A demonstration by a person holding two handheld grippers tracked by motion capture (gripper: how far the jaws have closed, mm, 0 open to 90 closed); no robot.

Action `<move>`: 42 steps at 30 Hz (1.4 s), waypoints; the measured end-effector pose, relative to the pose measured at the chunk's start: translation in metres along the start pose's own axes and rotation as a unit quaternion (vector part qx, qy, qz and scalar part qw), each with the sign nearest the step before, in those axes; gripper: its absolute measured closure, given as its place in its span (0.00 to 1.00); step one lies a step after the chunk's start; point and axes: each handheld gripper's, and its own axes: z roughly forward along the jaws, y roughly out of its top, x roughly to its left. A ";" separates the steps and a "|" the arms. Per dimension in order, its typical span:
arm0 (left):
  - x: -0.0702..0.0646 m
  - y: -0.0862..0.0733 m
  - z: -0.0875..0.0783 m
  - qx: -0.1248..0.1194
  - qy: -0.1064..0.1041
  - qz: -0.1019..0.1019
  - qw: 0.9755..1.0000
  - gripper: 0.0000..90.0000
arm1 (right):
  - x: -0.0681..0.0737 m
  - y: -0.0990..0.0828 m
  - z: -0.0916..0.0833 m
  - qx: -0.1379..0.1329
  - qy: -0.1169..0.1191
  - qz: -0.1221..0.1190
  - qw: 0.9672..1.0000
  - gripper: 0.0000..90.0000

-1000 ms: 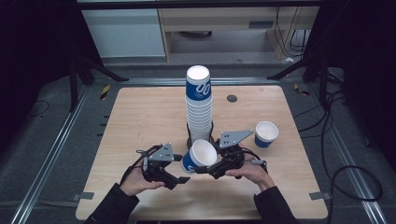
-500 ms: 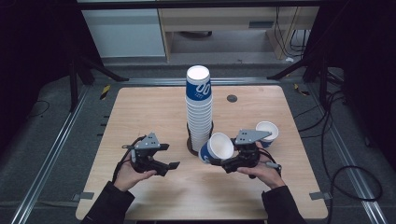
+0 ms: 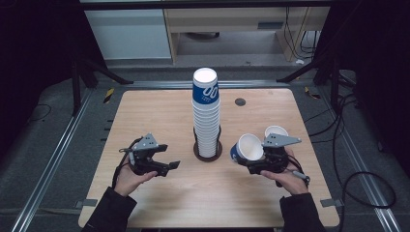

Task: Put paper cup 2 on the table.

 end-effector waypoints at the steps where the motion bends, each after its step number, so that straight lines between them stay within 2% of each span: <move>1: 0.001 0.000 -0.001 -0.001 0.005 0.000 1.000 0.20 | 0.000 0.000 0.000 0.000 0.000 0.000 1.000 0.24; 4: 0.004 -0.001 -0.002 -0.002 0.013 -0.007 1.000 0.20 | -0.004 -0.003 -0.006 0.010 -0.025 0.007 1.000 0.24; 5: 0.004 -0.001 -0.002 -0.002 0.016 -0.008 1.000 0.20 | -0.006 -0.005 -0.009 0.016 -0.042 0.011 0.999 0.24; 7: 0.006 -0.002 -0.002 0.001 0.021 -0.008 1.000 0.20 | -0.007 -0.006 -0.010 0.019 -0.048 0.015 0.999 0.24; 10: 0.008 -0.003 -0.002 0.002 0.027 -0.011 1.000 0.20 | -0.010 -0.008 -0.015 0.036 -0.071 0.025 0.996 0.24; 14: 0.010 -0.003 -0.003 -0.001 0.036 -0.016 0.999 0.20 | -0.010 -0.009 -0.018 0.048 -0.085 0.024 0.995 0.24; 15: 0.010 -0.003 -0.004 0.000 0.037 -0.016 0.999 0.20 | -0.011 -0.011 -0.021 0.054 -0.096 0.027 0.994 0.24; 17: 0.011 -0.003 -0.004 -0.001 0.040 -0.018 0.999 0.20 | -0.012 -0.012 -0.022 0.058 -0.103 0.028 0.993 0.24; 18: 0.012 -0.004 -0.004 -0.001 0.041 -0.019 0.999 0.20 | -0.013 -0.014 -0.023 0.070 -0.113 0.030 0.991 0.24; 25: 0.015 -0.005 -0.006 -0.001 0.049 -0.026 0.998 0.20 | -0.015 -0.017 -0.023 0.087 -0.126 0.033 0.988 0.24; 27: 0.016 -0.005 -0.006 0.000 0.051 -0.025 0.998 0.20 | -0.016 -0.019 -0.022 0.100 -0.130 0.036 0.986 0.24; 28: 0.016 -0.006 -0.006 -0.001 0.052 -0.026 0.998 0.20 | -0.016 -0.022 -0.021 0.113 -0.138 0.035 0.983 0.24; 29: 0.015 -0.006 -0.006 -0.002 0.052 -0.026 0.998 0.20 | -0.017 -0.023 -0.020 0.118 -0.140 0.034 0.982 0.24; 30: 0.015 -0.006 -0.007 -0.002 0.052 -0.025 0.998 0.20 | -0.017 -0.023 -0.020 0.118 -0.140 0.034 0.982 0.24; 35: 0.014 -0.005 -0.008 -0.004 0.052 -0.023 0.998 0.20 | -0.023 -0.029 -0.018 0.133 -0.153 0.047 0.978 0.24; 42: 0.015 -0.006 -0.005 0.002 0.051 -0.024 0.998 0.20 | -0.027 -0.035 -0.006 0.140 -0.147 0.062 0.977 0.23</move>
